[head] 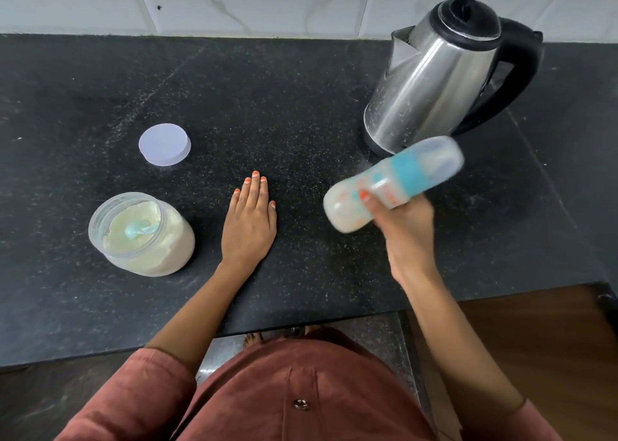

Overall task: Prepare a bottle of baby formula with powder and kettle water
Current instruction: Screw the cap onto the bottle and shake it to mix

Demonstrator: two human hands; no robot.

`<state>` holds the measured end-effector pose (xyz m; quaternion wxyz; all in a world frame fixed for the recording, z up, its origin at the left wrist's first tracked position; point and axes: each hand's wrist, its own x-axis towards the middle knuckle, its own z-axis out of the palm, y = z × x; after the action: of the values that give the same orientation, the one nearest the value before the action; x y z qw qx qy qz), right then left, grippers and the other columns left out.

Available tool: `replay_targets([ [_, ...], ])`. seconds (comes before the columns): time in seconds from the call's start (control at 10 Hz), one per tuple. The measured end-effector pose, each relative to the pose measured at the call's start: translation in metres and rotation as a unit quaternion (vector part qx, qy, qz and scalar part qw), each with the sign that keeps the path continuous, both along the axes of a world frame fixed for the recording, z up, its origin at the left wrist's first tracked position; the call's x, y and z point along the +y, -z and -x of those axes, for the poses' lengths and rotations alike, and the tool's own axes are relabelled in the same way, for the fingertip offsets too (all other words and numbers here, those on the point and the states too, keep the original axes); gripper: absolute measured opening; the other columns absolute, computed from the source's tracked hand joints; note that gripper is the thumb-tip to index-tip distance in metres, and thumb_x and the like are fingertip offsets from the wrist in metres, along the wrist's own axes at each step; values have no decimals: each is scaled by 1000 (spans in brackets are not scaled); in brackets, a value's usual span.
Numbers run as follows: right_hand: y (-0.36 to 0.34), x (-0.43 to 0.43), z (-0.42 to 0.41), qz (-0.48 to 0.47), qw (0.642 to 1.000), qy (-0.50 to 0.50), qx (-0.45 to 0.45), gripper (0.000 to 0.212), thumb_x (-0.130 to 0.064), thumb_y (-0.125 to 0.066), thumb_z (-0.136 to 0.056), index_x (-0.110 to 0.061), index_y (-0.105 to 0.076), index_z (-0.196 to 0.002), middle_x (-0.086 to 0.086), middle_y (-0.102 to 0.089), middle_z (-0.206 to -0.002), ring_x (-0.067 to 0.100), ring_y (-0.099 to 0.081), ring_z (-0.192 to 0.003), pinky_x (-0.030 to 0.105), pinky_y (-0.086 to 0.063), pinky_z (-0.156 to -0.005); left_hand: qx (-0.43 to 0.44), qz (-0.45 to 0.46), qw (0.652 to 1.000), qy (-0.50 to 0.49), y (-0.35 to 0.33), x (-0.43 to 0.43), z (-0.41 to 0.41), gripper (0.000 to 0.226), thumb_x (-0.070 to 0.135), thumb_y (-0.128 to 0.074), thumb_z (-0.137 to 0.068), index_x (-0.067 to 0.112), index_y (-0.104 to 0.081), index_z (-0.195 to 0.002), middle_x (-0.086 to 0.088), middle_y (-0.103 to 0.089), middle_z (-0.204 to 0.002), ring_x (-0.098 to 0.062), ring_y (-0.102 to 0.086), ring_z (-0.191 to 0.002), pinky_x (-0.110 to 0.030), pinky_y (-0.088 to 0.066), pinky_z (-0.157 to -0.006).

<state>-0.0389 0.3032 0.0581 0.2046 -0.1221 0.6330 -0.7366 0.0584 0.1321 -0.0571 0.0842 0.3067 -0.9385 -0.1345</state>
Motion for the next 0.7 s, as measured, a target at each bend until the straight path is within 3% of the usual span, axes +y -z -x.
replay_targets([
  [0.1,5,5,-9,-87,993,-68,32,42,-6,-78,-55,-24,-61,-88,-15,-70,-77,1,-67,-80,21,-55,-72,-1,-1,1000,1,0,0,0,48,22,-30,-100,1,-22,-142,-15,-20,-152,-27,-18,-141,-38,-12,-115],
  [0.2,-4,5,6,65,996,32,-42,46,-24,-76,-49,-23,-61,-93,-15,-73,-81,5,-68,-86,28,-56,-77,-3,4,1000,2,0,0,0,48,22,-28,-100,1,-21,-142,-14,-19,-152,-26,-17,-141,-37,-10,-115],
  [0.3,-1,3,5,106,990,57,-75,49,-28,-74,-49,-23,-59,-96,-13,-73,-84,7,-68,-89,34,-56,-82,-5,4,1000,1,0,0,0,48,22,-28,-100,1,-21,-142,-14,-19,-152,-26,-17,-141,-36,-10,-115],
  [0.4,8,5,-14,-35,997,-58,-39,41,-20,-74,-51,-22,-62,-90,-13,-73,-80,6,-68,-83,29,-57,-78,-4,3,1000,2,0,0,0,48,22,-29,-100,1,-21,-142,-15,-20,-152,-26,-18,-141,-37,-11,-115],
  [0.5,3,6,-5,24,997,-17,-71,44,-24,-74,-49,-23,-61,-92,-15,-73,-80,5,-68,-84,27,-56,-76,2,3,1000,1,0,0,1,48,21,-30,-100,0,-23,-142,-16,-21,-151,-27,-20,-141,-39,-13,-115],
  [0.6,0,2,7,161,978,49,-124,48,-27,-72,-49,-22,-59,-96,-13,-73,-83,6,-68,-88,28,-57,-75,-4,2,1000,0,1,0,0,48,22,-28,-100,1,-21,-142,-15,-19,-152,-26,-18,-141,-37,-11,-115],
  [0.7,12,3,-10,19,997,-35,-73,49,-19,-85,-49,-21,-62,-93,-12,-73,-82,7,-68,-86,31,-56,-80,-5,2,1000,1,1,0,0,48,22,-28,-100,1,-21,-143,-14,-18,-152,-26,-17,-142,-37,-10,-115],
])
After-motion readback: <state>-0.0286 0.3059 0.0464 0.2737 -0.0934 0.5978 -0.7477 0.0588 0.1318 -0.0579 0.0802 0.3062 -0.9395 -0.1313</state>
